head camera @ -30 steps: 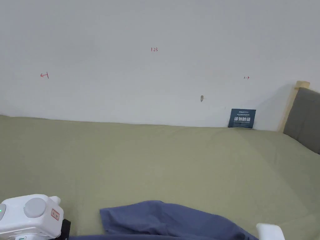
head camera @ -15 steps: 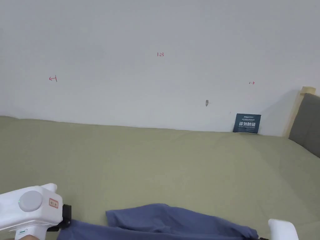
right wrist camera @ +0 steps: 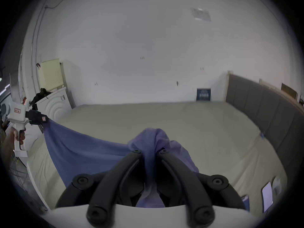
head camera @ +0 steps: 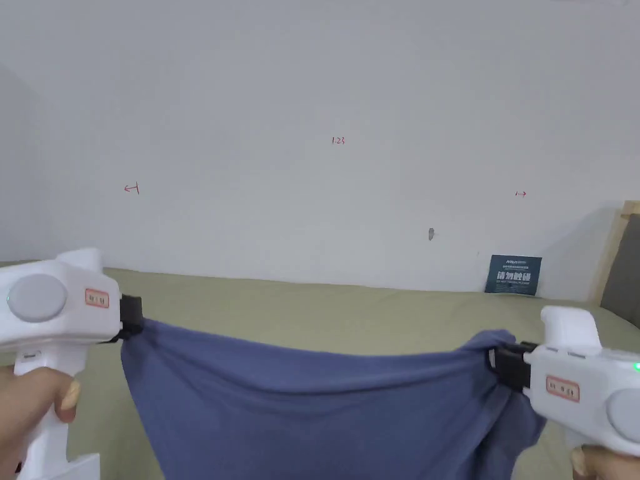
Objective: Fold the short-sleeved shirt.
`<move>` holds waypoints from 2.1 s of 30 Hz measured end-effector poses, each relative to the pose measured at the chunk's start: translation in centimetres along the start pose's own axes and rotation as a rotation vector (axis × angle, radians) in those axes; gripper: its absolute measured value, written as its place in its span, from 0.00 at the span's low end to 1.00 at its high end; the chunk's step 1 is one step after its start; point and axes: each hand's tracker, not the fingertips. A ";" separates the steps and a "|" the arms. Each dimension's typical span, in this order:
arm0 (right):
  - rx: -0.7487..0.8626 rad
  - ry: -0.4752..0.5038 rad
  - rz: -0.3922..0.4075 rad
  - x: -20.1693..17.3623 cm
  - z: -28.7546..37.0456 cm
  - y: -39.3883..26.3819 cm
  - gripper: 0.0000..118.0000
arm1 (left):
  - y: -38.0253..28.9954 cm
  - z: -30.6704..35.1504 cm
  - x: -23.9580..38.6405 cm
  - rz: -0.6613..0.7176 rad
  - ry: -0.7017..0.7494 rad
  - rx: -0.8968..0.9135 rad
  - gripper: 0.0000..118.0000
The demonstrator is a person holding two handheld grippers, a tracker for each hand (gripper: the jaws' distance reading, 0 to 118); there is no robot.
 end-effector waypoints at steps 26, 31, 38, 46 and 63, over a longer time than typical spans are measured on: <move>0.251 -0.067 -0.002 -1.3 -6.5 12.0 0.10 | 8.3 -1.2 4.3 -0.126 0.107 0.230 0.05; 0.165 -0.064 -0.005 -0.4 -7.3 7.5 0.10 | 3.8 -3.0 2.9 -0.096 0.084 0.176 0.05; 0.051 -0.056 -0.017 0.8 -4.8 -0.7 0.10 | -4.4 -2.7 0.8 -0.037 0.034 0.100 0.05; -0.061 -0.076 -0.067 2.4 0.7 -10.4 0.10 | -13.5 0.9 -1.4 -0.004 0.009 0.019 0.05; -0.287 -0.093 -0.169 1.6 7.3 -20.8 0.10 | -25.9 2.3 -6.6 0.027 0.055 -0.229 0.05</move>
